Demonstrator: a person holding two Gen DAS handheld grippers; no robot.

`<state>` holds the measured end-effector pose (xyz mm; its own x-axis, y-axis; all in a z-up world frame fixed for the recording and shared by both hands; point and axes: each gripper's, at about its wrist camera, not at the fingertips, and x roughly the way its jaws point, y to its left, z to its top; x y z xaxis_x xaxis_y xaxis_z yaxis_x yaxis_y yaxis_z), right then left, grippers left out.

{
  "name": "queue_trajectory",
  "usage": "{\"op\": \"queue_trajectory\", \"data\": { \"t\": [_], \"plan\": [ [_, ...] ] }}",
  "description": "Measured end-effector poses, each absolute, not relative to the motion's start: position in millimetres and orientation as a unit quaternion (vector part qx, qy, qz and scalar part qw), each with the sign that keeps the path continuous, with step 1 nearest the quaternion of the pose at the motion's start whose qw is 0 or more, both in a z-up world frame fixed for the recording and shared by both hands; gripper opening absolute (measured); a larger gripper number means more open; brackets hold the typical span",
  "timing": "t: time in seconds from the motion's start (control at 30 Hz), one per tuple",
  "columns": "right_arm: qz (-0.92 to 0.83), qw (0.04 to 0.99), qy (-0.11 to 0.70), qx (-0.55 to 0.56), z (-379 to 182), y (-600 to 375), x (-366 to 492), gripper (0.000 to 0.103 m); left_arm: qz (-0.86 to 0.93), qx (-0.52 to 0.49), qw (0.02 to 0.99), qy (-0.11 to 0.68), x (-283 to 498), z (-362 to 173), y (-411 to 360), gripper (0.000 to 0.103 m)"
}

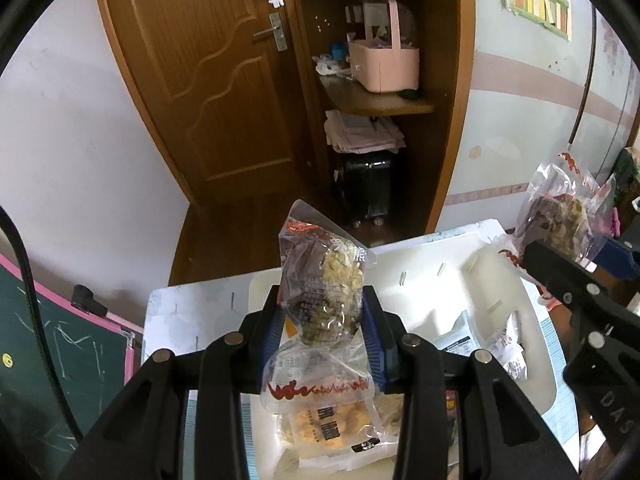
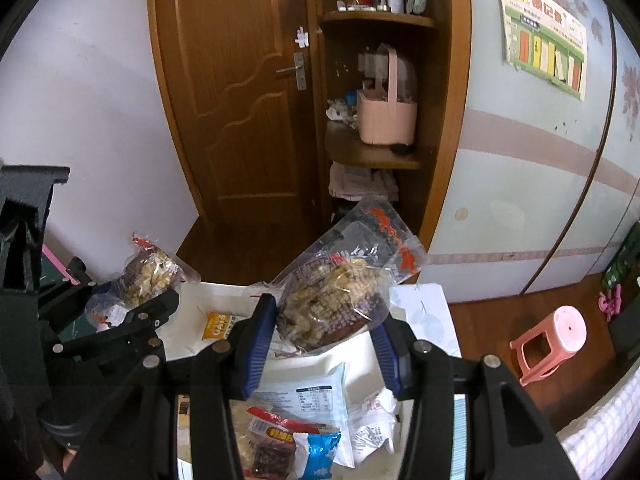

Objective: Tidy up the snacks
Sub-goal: 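Carry both clear nut bags over the white bin and release them inside, then withdraw both tools from the bin toward the brown biscuit bag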

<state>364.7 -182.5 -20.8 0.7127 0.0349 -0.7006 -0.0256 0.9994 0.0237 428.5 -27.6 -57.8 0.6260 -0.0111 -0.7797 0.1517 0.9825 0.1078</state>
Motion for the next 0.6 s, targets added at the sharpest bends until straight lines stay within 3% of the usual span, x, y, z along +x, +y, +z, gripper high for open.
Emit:
{"op": "queue_trajectory", "data": {
  "t": [0.07, 0.1, 0.13, 0.17, 0.33, 0.6],
  "plan": [
    [0.014, 0.922, 0.386, -0.002, -27.0, -180.6, 369.5, 0.048, -0.04, 0.082, 0.896, 0.435, 430.8, -62.9, -28.4, 0.041],
    [0.013, 0.919, 0.394, -0.009, -32.2, -179.3, 372.0, 0.048, -0.037, 0.082, 0.894, 0.438, 433.0, -66.2, -28.2, 0.05],
    [0.011, 0.916, 0.401, -0.012, -35.7, -179.3, 373.7, 0.048, -0.038, 0.081, 0.892, 0.444, 434.7, -69.2, -28.4, 0.079],
    [0.012, 0.913, 0.408, -0.011, -39.7, -179.9, 375.0, 0.048, -0.033, 0.08, 0.889, 0.449, 435.6, -72.6, -27.9, 0.093],
    [0.01, 0.908, 0.418, 0.004, -46.9, -190.9, 373.1, 0.058, -0.028, 0.084, 0.885, 0.457, 431.7, -83.5, -22.6, 0.094],
    [0.007, 0.906, 0.423, -0.018, -46.3, -195.5, 354.8, 0.058, -0.035, 0.085, 0.89, 0.447, 411.9, -79.0, -22.0, 0.094]
  ]
}}
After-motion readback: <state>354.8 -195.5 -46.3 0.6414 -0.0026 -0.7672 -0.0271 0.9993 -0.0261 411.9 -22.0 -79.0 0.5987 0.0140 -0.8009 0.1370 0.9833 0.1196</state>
